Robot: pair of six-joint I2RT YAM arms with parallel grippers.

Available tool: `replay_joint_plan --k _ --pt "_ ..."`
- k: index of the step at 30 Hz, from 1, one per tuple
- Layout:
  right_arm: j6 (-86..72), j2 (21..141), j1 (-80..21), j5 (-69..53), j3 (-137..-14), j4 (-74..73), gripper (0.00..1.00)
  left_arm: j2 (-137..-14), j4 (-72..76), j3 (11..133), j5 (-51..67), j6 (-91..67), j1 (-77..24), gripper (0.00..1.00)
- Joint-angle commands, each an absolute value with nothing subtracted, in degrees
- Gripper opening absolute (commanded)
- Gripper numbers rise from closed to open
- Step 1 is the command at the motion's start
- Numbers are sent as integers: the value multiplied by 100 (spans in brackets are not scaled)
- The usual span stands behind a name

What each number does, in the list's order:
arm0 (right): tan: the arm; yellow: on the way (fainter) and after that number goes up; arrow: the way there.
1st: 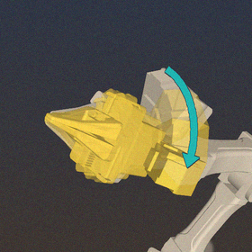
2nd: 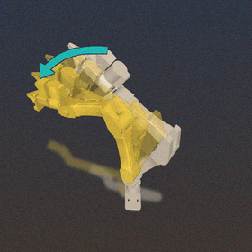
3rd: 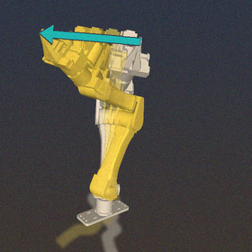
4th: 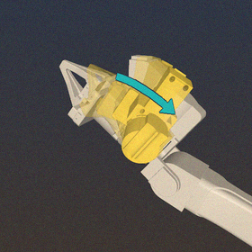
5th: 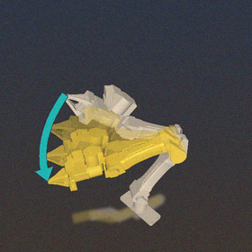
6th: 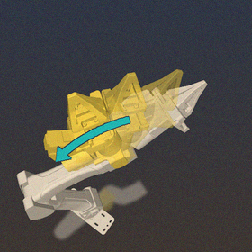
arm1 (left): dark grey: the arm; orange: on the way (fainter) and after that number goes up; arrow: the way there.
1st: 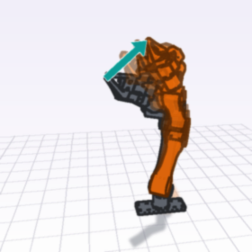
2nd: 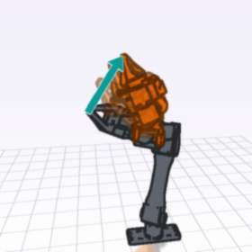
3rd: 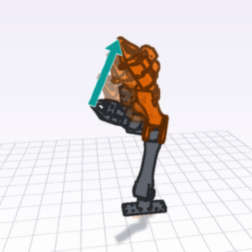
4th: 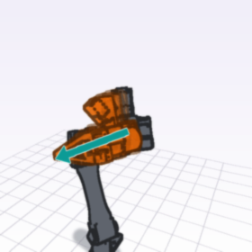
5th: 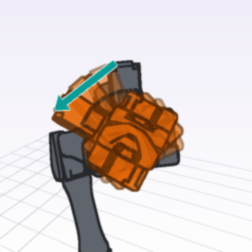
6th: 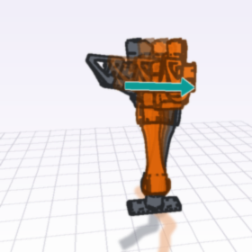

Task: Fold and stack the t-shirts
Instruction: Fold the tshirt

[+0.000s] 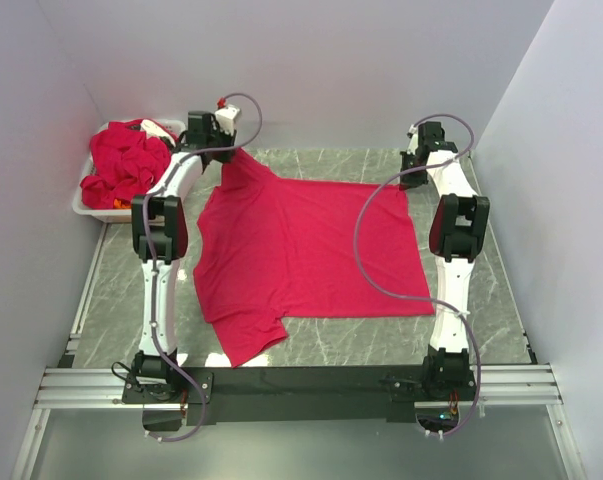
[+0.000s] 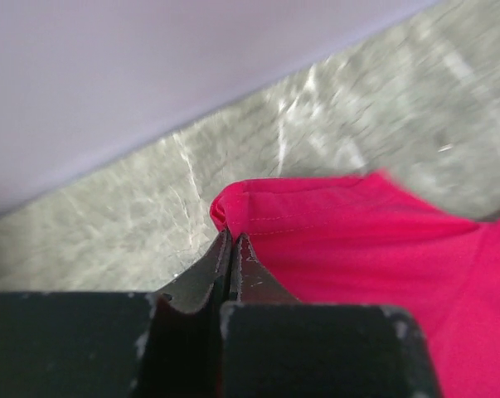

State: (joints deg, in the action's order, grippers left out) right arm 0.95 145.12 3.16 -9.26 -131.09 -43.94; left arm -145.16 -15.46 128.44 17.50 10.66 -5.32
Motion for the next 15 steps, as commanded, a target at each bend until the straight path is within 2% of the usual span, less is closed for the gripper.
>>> replay_joint_plan --k 1,8,15 --pt "149 13843 360 -1063 -13043 -4202 0 -13554 -1142 12648 1986 1090 -527 0" --pt "132 13650 466 -1353 -12937 -4104 0 -12956 -1222 12016 2267 1239 -527 0" --pt "360 13395 554 -1538 -12902 -4166 0 -12394 -1265 11278 2013 1169 -527 0"
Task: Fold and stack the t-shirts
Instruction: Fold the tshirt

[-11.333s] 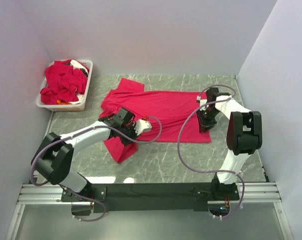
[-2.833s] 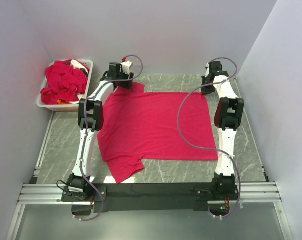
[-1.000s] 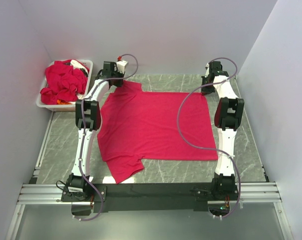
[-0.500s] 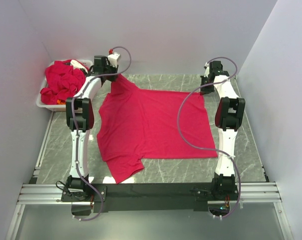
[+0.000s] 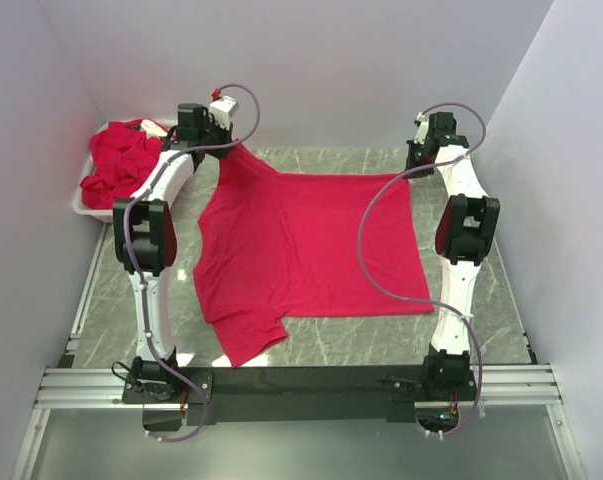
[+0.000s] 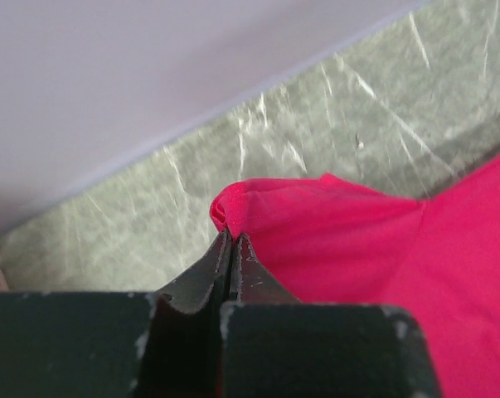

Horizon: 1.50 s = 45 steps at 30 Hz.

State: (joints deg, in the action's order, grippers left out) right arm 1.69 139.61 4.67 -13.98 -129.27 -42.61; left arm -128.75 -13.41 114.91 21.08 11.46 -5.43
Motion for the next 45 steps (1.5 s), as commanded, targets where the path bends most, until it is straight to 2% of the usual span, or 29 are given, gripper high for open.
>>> replay_joint_plan --k 1,11,23,36,45 --pt "378 13368 554 -1555 -12894 -4175 0 -12340 -1274 11215 1978 1160 -527 0" --pt "685 13043 615 -1828 -12665 -4368 0 -11409 -949 9907 1723 888 -519 0" --pt "932 12797 659 -1995 -12393 -4605 0 -10574 -1388 8904 1706 607 -562 0" --pt "1028 12841 686 -2092 -12331 -4711 0 -9282 -1555 7427 124 -676 -1203 1" --pt "1125 12788 694 -2118 -12199 -4746 0 -9052 -1915 6803 -756 -1406 -1731 1"
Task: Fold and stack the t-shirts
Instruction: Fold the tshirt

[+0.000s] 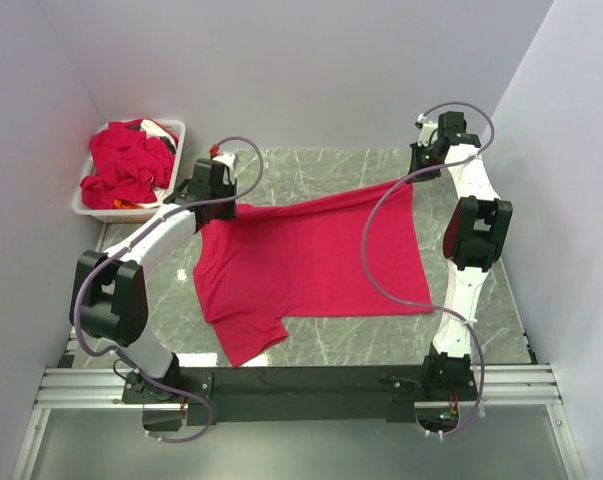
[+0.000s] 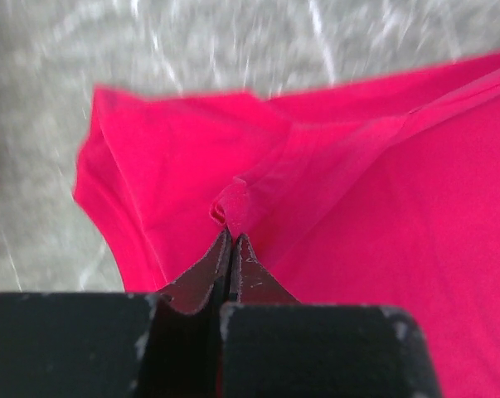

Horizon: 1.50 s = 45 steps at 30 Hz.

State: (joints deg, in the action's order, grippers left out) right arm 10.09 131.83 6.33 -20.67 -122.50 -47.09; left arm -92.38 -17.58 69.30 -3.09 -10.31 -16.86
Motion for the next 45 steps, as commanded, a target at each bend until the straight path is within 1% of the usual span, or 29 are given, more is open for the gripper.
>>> replay_joint_plan --k 1,14,22,29,34,37,45 --pt "1142 12788 694 -2127 -12182 -4763 0 -9079 -1960 6794 -756 -1441 -1731 1" --pt "1292 12691 694 -2215 -11777 -4764 0 -9378 -2408 6618 -686 -1969 -1740 1" --pt "1459 12534 694 -2294 -11804 -4939 0 -9088 -2847 6934 -677 -2127 -1784 1" --pt "1713 12278 712 -2259 -11444 -4922 0 -8702 -3234 6777 -703 -2390 -2065 1" --pt "1731 12322 712 -2347 -11127 -4904 0 -8710 -3103 6443 -835 -2373 -2153 1" --pt "1793 12357 721 -2408 -10960 -4931 0 -8912 -3164 6469 -940 -2268 -2153 1" --pt "2276 12191 712 -2356 -10539 -5027 0 -9158 -3102 6337 -695 -1847 -2162 1"
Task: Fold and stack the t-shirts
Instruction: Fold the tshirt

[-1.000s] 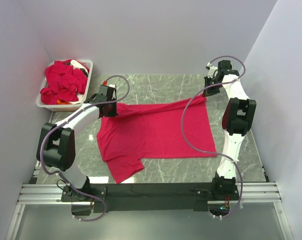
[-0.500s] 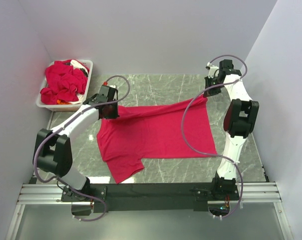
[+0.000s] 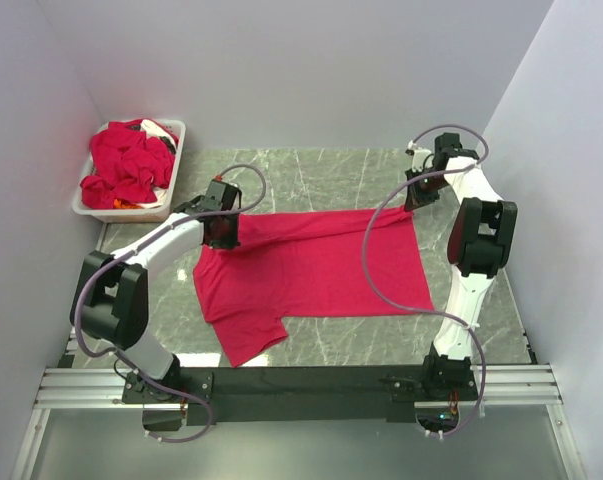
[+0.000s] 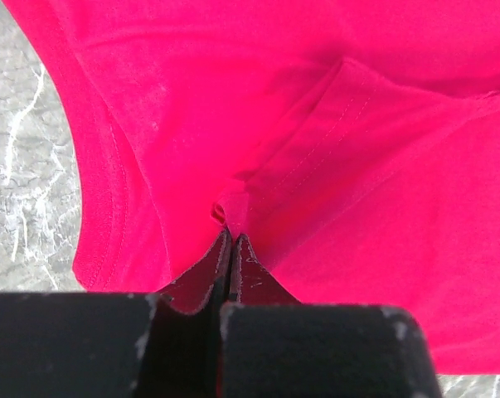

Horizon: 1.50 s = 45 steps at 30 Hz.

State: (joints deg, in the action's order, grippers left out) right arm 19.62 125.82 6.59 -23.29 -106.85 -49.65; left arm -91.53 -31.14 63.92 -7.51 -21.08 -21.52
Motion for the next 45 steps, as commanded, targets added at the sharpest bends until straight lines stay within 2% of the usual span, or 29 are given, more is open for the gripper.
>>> replay_joint_plan --k 1,3,4,6,7,9,11,14,21,23,26,36,45 --pt "2346 12121 712 -2329 -10495 -5045 6 -9176 -3137 6363 -607 -1785 -2153 1" --pt "2566 12015 738 -2224 -10346 -5115 23 -9176 -3251 6424 -222 -1409 -2153 1" --pt "2732 11980 756 -2206 -10301 -5141 26 -9150 -3287 6425 -107 -1267 -2145 8" --pt "2900 11892 799 -2162 -10257 -5290 27 -8948 -3287 6372 147 -794 -2145 13" --pt "3083 11874 809 -2153 -10266 -5369 28 -8860 -3313 6311 367 -669 -2127 24" --pt "3251 11892 843 -2171 -10370 -5676 35 -8614 -3357 6276 858 -371 -2075 33" --pt "3462 11892 853 -2206 -10441 -5844 42 -8421 -3427 6267 1185 -90 -1943 38" --pt "3481 11927 888 -2381 -10652 -5985 46 -8323 -3428 6328 1747 324 -1750 44" --pt "2918 12628 607 -2496 -11776 -6108 48 -9105 -3376 7021 2434 492 -1723 52" --pt "2778 12761 475 -2382 -11978 -6030 49 -9377 -3331 7162 2688 579 -1757 56" --pt "2725 12998 369 -2216 -12111 -5994 50 -9825 -3252 7566 2795 580 -1863 57" --pt "3005 13245 211 -2013 -11857 -6082 52 -11021 -3155 8568 3050 712 -2153 59" --pt "3304 13254 193 -1855 -11813 -6425 43 -11417 -3032 8745 2997 519 -2259 59"
